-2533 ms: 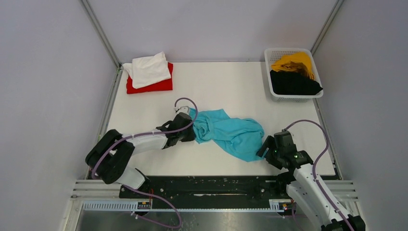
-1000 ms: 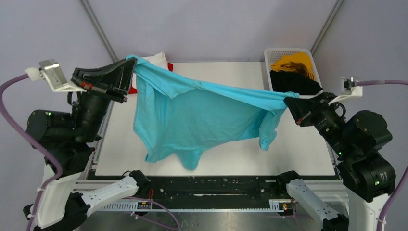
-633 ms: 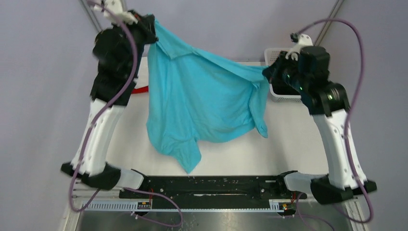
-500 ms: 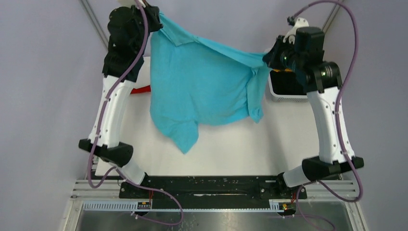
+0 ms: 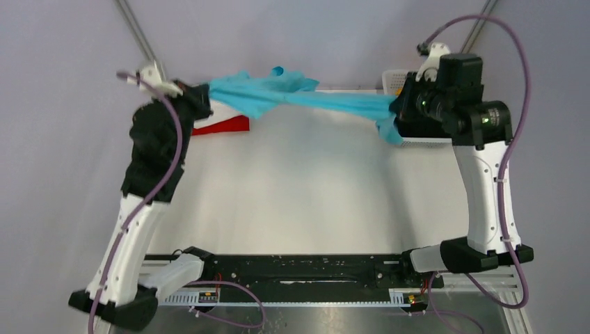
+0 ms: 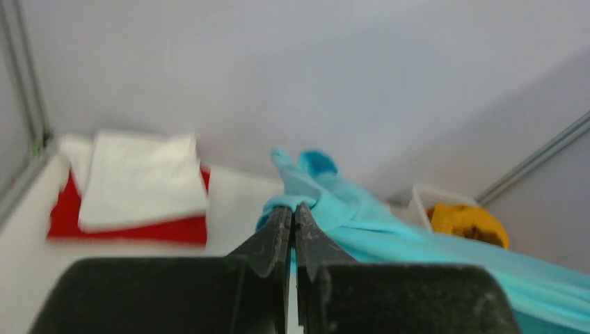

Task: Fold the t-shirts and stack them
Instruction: Flatten out the tshirt

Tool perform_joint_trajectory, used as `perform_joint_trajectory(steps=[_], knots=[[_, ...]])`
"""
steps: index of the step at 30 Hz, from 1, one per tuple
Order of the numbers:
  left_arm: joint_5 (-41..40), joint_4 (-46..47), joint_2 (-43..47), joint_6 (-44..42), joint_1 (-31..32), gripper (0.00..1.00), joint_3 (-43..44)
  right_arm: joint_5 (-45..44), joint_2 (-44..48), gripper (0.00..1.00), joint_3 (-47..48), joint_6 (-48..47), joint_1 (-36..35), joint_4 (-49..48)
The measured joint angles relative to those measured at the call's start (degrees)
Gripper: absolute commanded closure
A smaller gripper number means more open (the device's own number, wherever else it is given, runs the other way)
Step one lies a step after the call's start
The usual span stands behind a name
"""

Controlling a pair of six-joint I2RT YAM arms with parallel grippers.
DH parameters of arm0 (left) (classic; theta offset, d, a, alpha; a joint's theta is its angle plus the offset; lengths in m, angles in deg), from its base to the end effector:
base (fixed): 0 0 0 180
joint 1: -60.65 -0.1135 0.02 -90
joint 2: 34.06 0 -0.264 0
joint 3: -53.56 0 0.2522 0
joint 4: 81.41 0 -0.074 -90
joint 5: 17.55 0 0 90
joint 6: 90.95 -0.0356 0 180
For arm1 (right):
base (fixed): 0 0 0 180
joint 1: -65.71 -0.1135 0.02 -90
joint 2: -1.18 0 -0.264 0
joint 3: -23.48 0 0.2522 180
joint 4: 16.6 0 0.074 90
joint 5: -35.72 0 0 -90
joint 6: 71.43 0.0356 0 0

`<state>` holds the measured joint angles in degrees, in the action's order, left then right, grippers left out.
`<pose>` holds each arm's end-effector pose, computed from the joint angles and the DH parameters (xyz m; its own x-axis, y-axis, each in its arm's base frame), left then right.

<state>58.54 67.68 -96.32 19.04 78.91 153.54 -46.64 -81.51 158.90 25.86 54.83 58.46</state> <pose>0.1968 -0.0559 0.5143 0.0793 -0.3756 -0.9234 0.1113 0.9238 -0.3662 0.2350 0.0500 0.5345 -0.4092 0.0494 -0.9111 -0.2580 0.9515 0.1675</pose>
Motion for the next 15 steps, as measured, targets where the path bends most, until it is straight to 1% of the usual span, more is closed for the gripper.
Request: perform_joint_trajectory(steps=[2,3,4,5,6,7,8,10,11,12,13,14,15], knots=[[-1.57,1.79,8.28,3.37,-0.02,1.00,-12.87,0.61,4.66,1.00,-12.00,-0.04,-0.20,-1.25],[-2.05,1.75,11.69,5.31,0.00,1.00,-18.93,0.68,7.34,0.96,-19.37,0.46,-0.35,-2.86],[-2.82,1.92,15.45,8.35,-0.02,1.00,-26.53,0.61,10.29,0.88,-27.52,1.25,-0.70,-4.44],[-3.32,1.29,17.18,10.43,0.02,1.00,-31.08,0.57,12.59,0.74,-34.38,2.25,-1.40,-5.38],[-4.35,-0.13,18.56,13.14,0.02,1.00,-36.30,0.35,14.71,0.42,-41.33,3.48,-2.54,-6.34],[-5.75,-1.77,19.37,15.85,0.02,0.91,-40.68,0.20,16.31,0.09,-47.71,4.92,-4.07,-7.08],[-8.00,-4.35,19.50,18.75,0.02,0.71,-44.68,0.09,17.46,0.02,-52.98,6.47,-5.90,-8.28],[-13.27,-11.02,19.43,23.41,-0.04,0.57,-49.75,0.96,19.63,0.01,-63.25,8.33,-9.35,-11.28],[-16.57,-15.08,19.76,26.03,-0.13,0.46,-50.84,1.62,20.37,0.01,-66.84,9.09,-10.32,-12.04],[-19.43,-17.94,20.41,28.06,-0.24,0.29,-51.04,2.16,21.40,0.00,-70.73,9.88,-11.04,-13.03],[-22.14,-19.76,21.59,29.57,-0.37,0.05,-50.90,2.05,22.56,0.00,-73.90,10.91,-11.23,-13.25],[-24.44,-20.94,23.28,31.10,-0.50,0.01,-50.47,1.38,23.93,0.01,-76.06,11.93,-11.26,-13.18],[-25.75,-21.49,24.76,31.95,-0.57,0.01,-49.83,0.42,25.31,0.01,-77.02,12.74,-11.26,-13.03]])
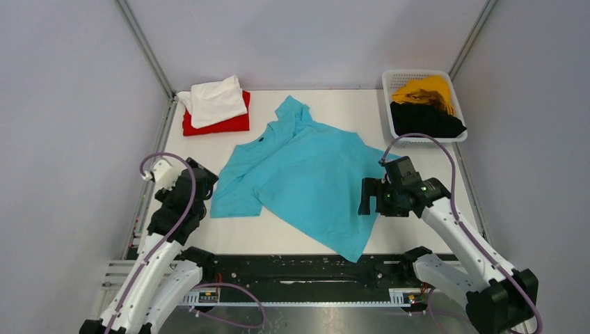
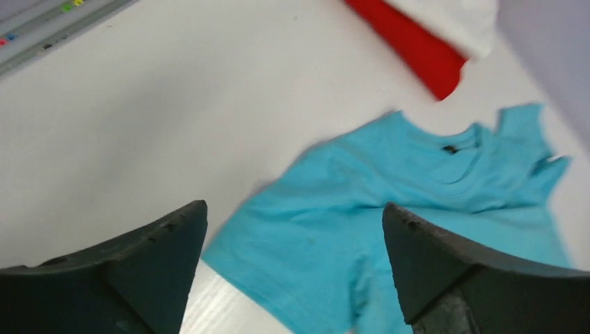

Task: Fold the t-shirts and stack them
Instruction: Flatten out the tshirt

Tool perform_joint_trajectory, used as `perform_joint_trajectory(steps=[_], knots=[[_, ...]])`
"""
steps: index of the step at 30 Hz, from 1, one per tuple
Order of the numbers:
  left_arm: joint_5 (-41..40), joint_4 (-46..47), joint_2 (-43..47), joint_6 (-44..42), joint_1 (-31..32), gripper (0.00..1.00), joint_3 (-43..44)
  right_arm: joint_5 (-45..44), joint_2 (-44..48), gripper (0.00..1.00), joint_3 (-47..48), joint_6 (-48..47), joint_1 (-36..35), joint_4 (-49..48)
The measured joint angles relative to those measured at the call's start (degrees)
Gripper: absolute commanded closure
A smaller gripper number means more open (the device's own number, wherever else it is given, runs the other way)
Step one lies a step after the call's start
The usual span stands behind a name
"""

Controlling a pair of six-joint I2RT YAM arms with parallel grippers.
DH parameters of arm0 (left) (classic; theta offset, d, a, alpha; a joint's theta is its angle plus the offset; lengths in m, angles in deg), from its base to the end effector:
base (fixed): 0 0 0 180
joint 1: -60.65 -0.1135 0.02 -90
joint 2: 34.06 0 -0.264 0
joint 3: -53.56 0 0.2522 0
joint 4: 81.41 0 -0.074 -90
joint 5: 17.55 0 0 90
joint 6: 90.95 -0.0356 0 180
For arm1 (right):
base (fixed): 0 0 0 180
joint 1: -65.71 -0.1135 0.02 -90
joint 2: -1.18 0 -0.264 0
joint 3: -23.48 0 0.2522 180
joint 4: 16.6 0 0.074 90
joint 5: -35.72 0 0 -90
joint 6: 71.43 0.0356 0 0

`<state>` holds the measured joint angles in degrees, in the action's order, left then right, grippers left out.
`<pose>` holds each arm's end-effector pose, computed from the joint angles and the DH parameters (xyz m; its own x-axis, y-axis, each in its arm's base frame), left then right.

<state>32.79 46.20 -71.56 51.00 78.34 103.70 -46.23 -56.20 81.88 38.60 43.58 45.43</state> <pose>0.1351 -0.0193 0.2646 -0.1916 -0.5752 -0.7953 -0.6237 0.6970 -0.3539 0.1675 0.0735 0.2448 -0.9105 -0.0042 -0.4134 -0.1320 0.9506 0.2811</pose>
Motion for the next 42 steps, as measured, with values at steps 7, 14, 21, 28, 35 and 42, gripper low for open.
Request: perform_joint_trajectory(steps=[7,14,21,28,35,42], knots=[[3.34,2.19,2.19,-0.17,0.00,0.01,2.84,-4.46,9.68,0.00,-0.50,4.92,0.00,-4.98],[24.94,16.46,-12.79,-7.21,0.00,0.01,2.71,-0.15,6.14,0.01,-7.52,9.73,0.00,-13.66],[34.58,22.53,-38.49,-11.50,0.04,0.01,8.63,-1.18,-12.09,0.00,-4.79,10.69,0.00,-19.45],[38.75,24.79,-50.53,-11.98,0.07,0.01,9.57,-7.91,-34.73,0.00,13.18,9.92,0.00,-19.54],[39.67,31.39,-47.65,-10.03,0.20,0.01,4.22,-10.40,-52.17,0.01,31.02,7.41,0.11,-15.45],[41.20,38.01,-40.63,-4.98,7.04,0.01,-4.28,-7.85,-63.45,0.01,45.31,4.85,1.38,-9.88]])
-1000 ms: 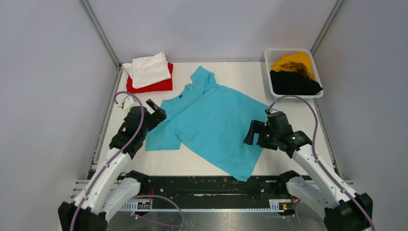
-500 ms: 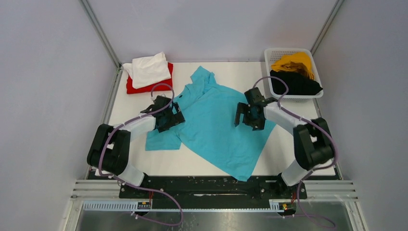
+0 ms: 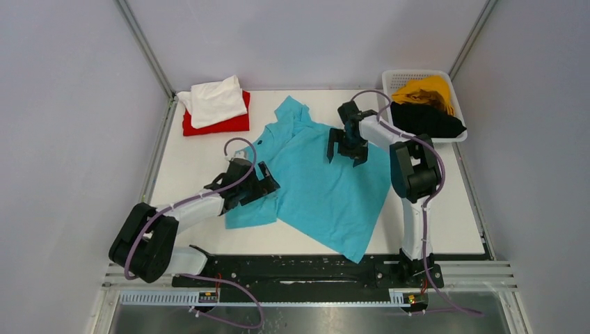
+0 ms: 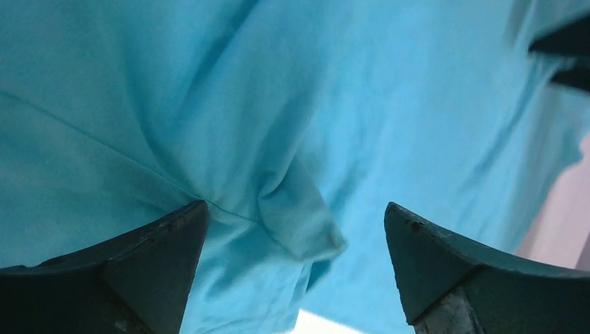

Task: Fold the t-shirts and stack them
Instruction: Flatten out the tshirt

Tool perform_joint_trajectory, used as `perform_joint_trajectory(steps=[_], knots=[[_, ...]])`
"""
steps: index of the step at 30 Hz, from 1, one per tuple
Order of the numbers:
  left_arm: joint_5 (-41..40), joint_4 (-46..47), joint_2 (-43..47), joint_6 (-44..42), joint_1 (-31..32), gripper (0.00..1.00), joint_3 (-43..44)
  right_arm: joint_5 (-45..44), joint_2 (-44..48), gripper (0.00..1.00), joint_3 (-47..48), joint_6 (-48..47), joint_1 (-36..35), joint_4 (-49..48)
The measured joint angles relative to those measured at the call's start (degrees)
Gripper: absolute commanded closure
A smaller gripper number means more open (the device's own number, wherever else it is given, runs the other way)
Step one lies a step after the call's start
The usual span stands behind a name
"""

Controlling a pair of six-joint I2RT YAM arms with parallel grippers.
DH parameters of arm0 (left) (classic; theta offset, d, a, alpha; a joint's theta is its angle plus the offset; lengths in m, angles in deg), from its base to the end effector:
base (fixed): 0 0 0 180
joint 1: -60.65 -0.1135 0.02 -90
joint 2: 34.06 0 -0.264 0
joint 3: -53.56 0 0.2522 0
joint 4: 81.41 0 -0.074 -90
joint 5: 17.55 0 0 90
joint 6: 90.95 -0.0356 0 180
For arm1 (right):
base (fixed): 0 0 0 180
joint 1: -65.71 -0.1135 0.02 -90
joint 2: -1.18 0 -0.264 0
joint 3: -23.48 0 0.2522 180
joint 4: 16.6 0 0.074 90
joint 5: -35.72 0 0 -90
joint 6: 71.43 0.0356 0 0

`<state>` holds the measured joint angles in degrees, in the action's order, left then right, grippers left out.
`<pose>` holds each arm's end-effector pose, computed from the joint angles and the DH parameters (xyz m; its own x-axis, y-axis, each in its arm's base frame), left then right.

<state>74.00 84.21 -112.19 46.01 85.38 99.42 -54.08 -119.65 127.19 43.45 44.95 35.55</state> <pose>0.2305 -0.1072 0.1575 -0.7688 -0.4503 -0.4541 -0.1858 0.8367 -0.5151 0.4068 0.1543 0.1634 -0.9430 0.0925 -0.3197 0.0453 0.9874 0.1519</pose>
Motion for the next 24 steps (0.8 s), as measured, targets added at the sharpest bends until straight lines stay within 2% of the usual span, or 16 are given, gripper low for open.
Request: perform_joint_trajectory(steps=[6,15,20,22,24], knots=[[-0.37,-5.92,6.29,4.20,7.41,0.01,-2.75,5.25,-7.63,0.01,12.50,-2.32,1.97,4.50],[-8.24,-20.87,16.98,6.64,8.11,0.01,-4.31,8.09,-21.86,0.01,38.12,-6.86,2.95,14.80],[-10.93,-23.80,19.93,6.16,8.11,0.01,-3.50,7.76,-21.14,0.00,37.81,-7.91,3.15,17.22],[-11.69,-25.86,20.72,5.86,8.11,0.01,-2.14,7.08,-17.46,0.00,32.83,-8.13,3.15,16.50],[-12.44,-28.09,21.86,5.81,8.11,0.01,-0.87,6.43,-10.27,0.01,23.69,-8.11,3.19,14.60]])
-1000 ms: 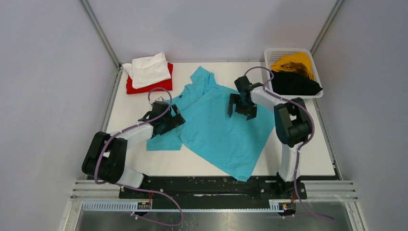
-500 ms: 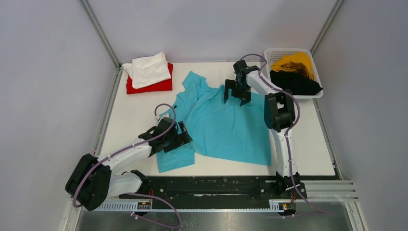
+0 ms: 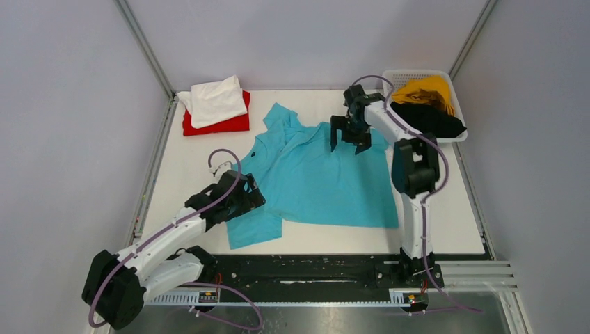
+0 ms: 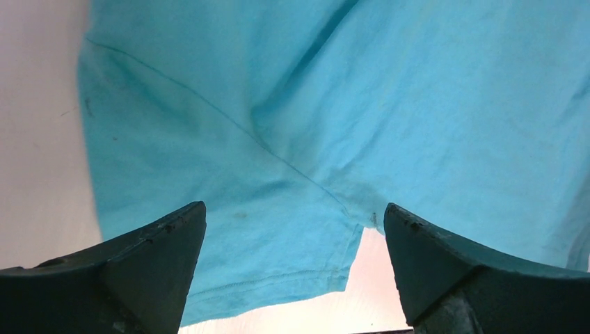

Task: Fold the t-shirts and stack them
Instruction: Flatten out the tshirt, then grab the side of the flattened tshirt closest away from the robot with both arms

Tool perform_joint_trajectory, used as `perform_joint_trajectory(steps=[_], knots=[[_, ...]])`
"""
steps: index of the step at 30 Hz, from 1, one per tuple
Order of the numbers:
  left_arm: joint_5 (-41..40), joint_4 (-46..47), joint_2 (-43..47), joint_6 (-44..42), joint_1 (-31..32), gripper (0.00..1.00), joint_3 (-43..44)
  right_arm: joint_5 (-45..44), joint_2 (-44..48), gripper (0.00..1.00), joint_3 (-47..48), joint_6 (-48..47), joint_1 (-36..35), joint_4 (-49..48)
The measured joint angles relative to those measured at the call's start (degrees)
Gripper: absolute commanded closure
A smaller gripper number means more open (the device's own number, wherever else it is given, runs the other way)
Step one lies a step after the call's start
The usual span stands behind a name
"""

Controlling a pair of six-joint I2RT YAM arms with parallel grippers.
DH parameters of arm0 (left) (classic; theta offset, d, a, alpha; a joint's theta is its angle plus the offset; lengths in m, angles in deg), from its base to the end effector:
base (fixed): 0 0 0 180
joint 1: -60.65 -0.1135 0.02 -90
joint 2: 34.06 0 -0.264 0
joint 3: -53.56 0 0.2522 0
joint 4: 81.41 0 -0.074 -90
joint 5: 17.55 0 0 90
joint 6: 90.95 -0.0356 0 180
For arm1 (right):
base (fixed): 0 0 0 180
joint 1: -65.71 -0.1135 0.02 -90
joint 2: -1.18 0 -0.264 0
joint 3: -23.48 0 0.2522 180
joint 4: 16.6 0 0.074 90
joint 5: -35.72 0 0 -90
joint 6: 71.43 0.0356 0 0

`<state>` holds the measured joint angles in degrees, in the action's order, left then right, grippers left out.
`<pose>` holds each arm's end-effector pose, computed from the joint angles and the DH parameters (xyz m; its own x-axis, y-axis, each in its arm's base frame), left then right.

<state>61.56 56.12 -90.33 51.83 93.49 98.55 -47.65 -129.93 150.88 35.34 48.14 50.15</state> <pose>0.1592 -0.0948 0.1959 -0.7592 -0.4407 -0.4790 -0.2742 0.8840 -0.3787 0.4581 0.1494 0.1930 -0.9574 -0.0025 -0.2888 -0.0631 0.9776 0.2007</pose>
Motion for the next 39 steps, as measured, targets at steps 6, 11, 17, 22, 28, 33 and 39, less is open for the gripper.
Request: perform_joint_trajectory(steps=[6,11,17,22,28,33,39], knots=[[-1.40,-8.31,7.58,3.10,0.00,0.01,-1.14,-3.15,32.89,0.00,-30.64,3.78,0.13,-12.37],[-2.29,-15.10,16.52,9.16,0.02,0.08,-6.23,-4.04,51.52,0.00,-48.11,9.35,1.25,-22.51],[-1.64,-19.71,18.75,13.14,0.59,0.18,-9.70,-3.98,53.05,0.01,-58.53,13.07,2.34,-26.53],[-1.09,-20.22,18.12,15.15,3.63,0.33,-10.32,-3.93,53.05,0.00,-59.23,13.73,3.10,-27.69],[-0.61,-19.26,14.73,16.46,5.29,0.77,-10.34,-3.52,53.09,0.00,-59.78,13.88,4.74,-29.03],[-0.07,-17.07,11.30,15.96,6.03,0.84,-10.01,-3.45,54.31,0.01,-62.47,14.16,6.82,-29.59],[0.46,-14.80,9.92,13.84,6.69,1.00,-9.77,-4.00,59.60,0.01,-68.32,14.73,8.68,-29.49]])
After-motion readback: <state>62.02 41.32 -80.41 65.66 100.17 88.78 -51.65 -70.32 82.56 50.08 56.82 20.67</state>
